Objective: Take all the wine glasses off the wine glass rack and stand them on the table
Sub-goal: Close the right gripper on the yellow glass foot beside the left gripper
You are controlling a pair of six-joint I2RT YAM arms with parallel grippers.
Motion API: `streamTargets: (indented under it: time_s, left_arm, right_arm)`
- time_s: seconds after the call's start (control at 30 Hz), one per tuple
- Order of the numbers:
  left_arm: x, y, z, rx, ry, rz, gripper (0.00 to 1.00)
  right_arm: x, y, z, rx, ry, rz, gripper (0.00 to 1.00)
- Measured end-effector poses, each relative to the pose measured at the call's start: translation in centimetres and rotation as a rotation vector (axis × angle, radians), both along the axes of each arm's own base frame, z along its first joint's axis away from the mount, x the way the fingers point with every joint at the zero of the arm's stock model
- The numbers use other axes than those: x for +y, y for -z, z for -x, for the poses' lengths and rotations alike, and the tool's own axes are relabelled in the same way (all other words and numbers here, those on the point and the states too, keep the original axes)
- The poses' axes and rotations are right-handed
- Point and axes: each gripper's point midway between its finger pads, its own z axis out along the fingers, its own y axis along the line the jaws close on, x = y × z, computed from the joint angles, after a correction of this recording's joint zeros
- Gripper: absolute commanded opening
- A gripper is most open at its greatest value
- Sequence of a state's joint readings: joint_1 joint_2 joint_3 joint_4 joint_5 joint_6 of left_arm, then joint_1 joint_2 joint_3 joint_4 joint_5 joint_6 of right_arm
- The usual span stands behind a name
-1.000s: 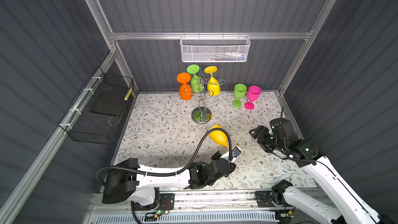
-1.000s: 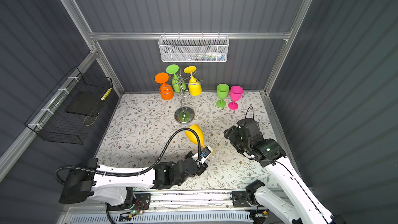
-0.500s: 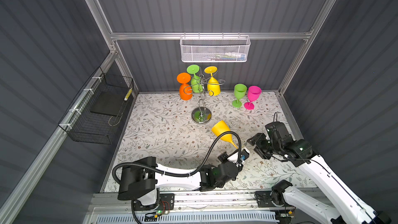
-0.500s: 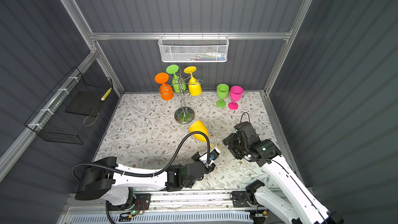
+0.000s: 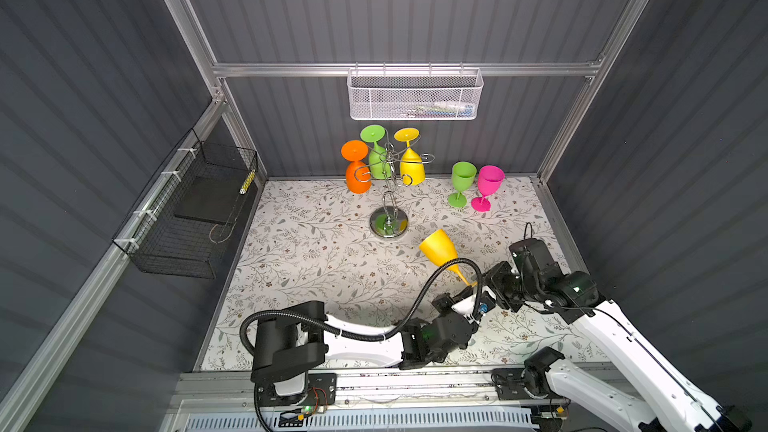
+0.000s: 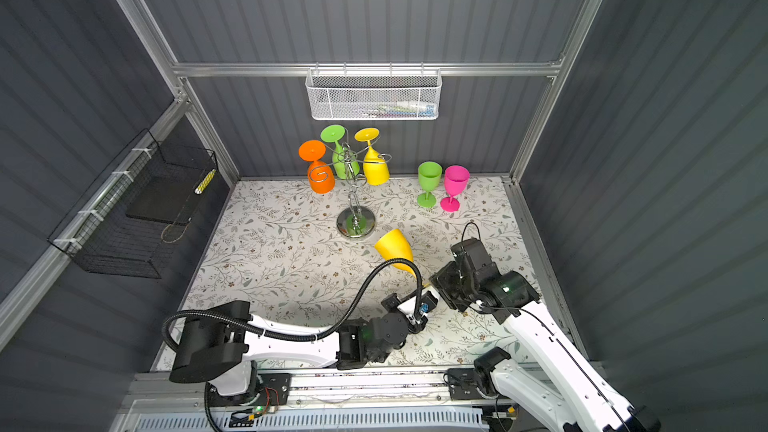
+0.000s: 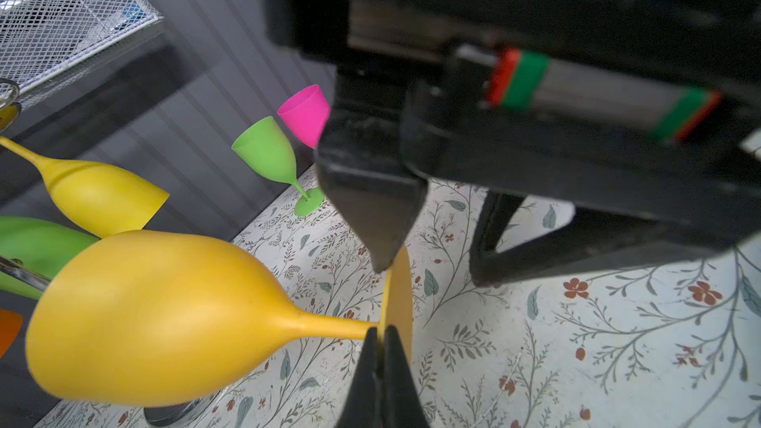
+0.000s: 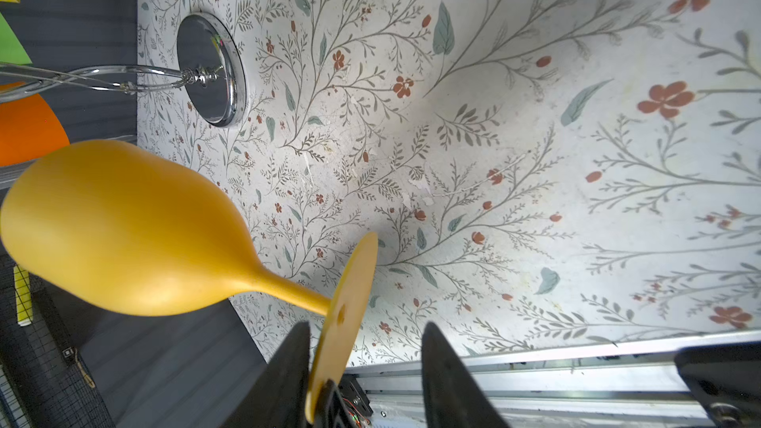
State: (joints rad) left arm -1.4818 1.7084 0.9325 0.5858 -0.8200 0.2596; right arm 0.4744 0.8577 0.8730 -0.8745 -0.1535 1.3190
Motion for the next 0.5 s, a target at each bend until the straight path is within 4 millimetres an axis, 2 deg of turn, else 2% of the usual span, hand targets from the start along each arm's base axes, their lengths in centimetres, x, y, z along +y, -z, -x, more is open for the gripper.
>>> streamTargets:
  time_s: [0.5]
  left_arm:
    - [-1.03,-0.46,1.01,-0.037,0.033,-0.004,0.0]
  right_arm:
    - [-0.01,0.1,-0.18,-0.009,0.042,-0.032,0.16]
